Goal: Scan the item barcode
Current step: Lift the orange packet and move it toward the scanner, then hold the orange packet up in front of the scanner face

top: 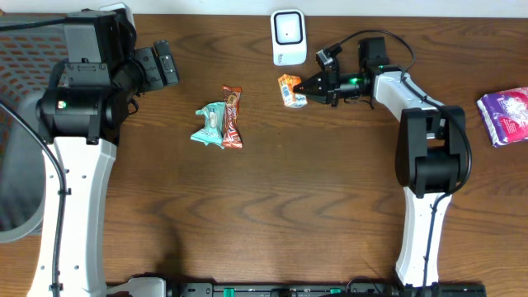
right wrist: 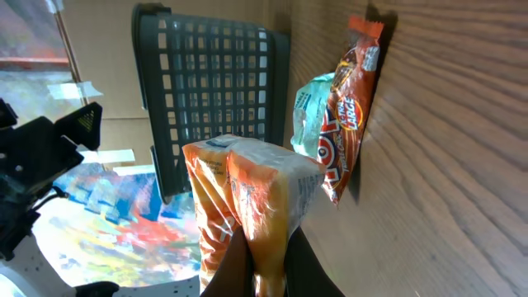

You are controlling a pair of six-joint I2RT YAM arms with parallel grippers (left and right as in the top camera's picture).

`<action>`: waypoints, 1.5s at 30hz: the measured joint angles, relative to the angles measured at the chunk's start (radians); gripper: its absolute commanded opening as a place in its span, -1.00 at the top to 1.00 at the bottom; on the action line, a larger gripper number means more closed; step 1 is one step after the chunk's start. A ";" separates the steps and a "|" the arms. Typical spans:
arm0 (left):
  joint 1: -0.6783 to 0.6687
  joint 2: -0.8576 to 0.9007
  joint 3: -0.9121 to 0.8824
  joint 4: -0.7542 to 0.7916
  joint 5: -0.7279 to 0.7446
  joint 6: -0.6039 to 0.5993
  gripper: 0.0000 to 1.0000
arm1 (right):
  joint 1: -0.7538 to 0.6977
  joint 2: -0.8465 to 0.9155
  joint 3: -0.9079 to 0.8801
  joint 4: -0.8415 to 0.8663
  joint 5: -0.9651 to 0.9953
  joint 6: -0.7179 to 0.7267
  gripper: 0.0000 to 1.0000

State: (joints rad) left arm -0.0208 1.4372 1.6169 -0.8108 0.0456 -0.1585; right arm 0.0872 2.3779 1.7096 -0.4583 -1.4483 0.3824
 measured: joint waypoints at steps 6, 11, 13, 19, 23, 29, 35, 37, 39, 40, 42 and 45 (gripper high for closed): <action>0.000 0.000 0.000 0.000 0.000 0.000 -0.96 | -0.011 0.000 0.000 0.000 0.000 -0.001 0.98; 0.000 0.000 0.000 0.000 0.000 0.000 -0.96 | -0.011 0.000 0.000 0.000 0.000 -0.001 0.98; 0.000 0.000 0.000 0.000 0.000 0.000 -0.96 | -0.011 0.000 0.000 0.000 0.000 -0.001 0.98; 0.000 0.000 0.000 0.000 0.000 0.000 -0.95 | -0.011 0.000 0.000 0.000 0.000 -0.001 0.98; 0.000 0.000 0.000 0.000 0.000 0.000 -0.95 | -0.011 0.000 0.000 0.000 0.005 0.004 0.97; 0.000 0.000 0.000 0.000 0.000 0.000 -0.96 | 0.000 -0.011 0.000 -0.002 0.224 0.045 0.97; 0.000 0.000 0.000 0.000 0.000 0.000 -0.96 | 0.068 -0.210 -0.004 -0.012 0.837 0.055 0.98; 0.000 0.000 0.000 0.000 0.000 0.000 -0.96 | 0.105 -0.284 -0.004 -0.005 1.055 0.054 0.98; 0.000 0.000 0.000 0.000 0.000 0.000 -0.96 | 0.155 -0.336 -0.003 0.019 1.246 0.050 0.98; 0.000 0.000 0.000 0.000 0.000 0.000 -0.96 | 0.183 -0.350 -0.002 0.039 1.328 0.042 0.98; 0.000 0.000 0.000 0.000 0.000 0.000 -0.96 | 0.246 -0.357 0.003 0.093 1.471 0.011 0.98; 0.000 0.000 0.000 0.000 0.000 0.000 -0.96 | 0.336 -0.338 0.003 0.164 1.641 -0.039 0.98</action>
State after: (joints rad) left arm -0.0208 1.4372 1.6169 -0.8108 0.0456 -0.1585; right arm 0.4236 2.0399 1.7130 -0.2943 0.1932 0.3435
